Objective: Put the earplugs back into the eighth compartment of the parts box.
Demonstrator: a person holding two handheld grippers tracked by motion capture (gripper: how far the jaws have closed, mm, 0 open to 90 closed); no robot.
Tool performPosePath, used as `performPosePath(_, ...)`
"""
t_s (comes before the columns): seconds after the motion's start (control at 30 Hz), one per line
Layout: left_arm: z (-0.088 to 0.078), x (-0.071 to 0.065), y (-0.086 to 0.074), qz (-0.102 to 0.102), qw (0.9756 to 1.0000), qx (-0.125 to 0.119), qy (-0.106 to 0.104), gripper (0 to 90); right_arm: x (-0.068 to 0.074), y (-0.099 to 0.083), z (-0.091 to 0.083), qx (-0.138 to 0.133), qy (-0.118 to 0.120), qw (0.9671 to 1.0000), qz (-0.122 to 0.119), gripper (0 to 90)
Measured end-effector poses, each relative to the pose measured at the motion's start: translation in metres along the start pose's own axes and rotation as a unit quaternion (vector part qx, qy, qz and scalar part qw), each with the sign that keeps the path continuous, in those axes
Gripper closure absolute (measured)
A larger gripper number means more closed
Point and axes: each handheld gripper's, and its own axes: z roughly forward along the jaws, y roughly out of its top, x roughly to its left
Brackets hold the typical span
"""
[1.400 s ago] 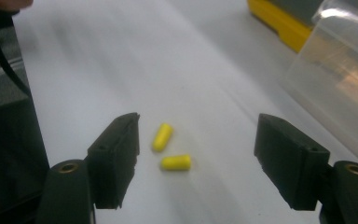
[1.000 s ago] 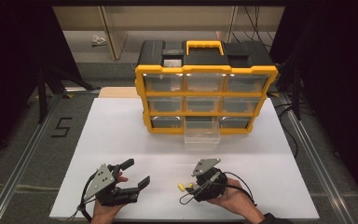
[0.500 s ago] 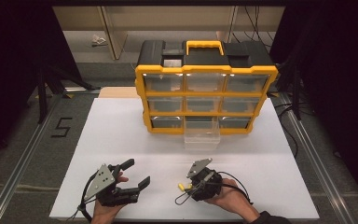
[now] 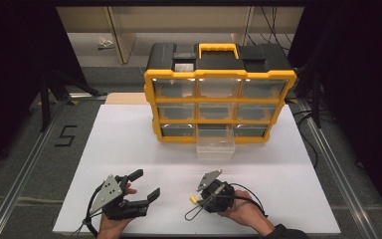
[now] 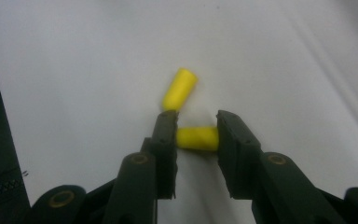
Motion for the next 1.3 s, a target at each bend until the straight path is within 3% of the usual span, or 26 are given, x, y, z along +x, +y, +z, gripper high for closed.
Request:
performPosePath(0.3,0.0,0.0,0.0,0.0,1.0,-0.002,0.0,16.6,-0.019,0.002,-0.027,-0.049,-0.015,0.9984,0.023,70.0)
performPosePath(0.6,0.0,0.0,0.0,0.0,1.0,-0.003,0.001,16.7,-0.035,0.016,-0.061,-0.111,-0.04,0.9924,0.034,70.0)
performPosePath(0.97,-0.001,0.0,0.0,-0.001,1.0,-0.004,0.001,16.7,-0.047,0.027,-0.078,-0.144,-0.06,0.9866,0.047,69.9)
performPosePath(1.3,-0.001,0.0,0.001,-0.001,1.0,-0.005,0.002,16.8,-0.065,0.027,-0.084,-0.174,-0.085,0.9781,0.075,69.8)
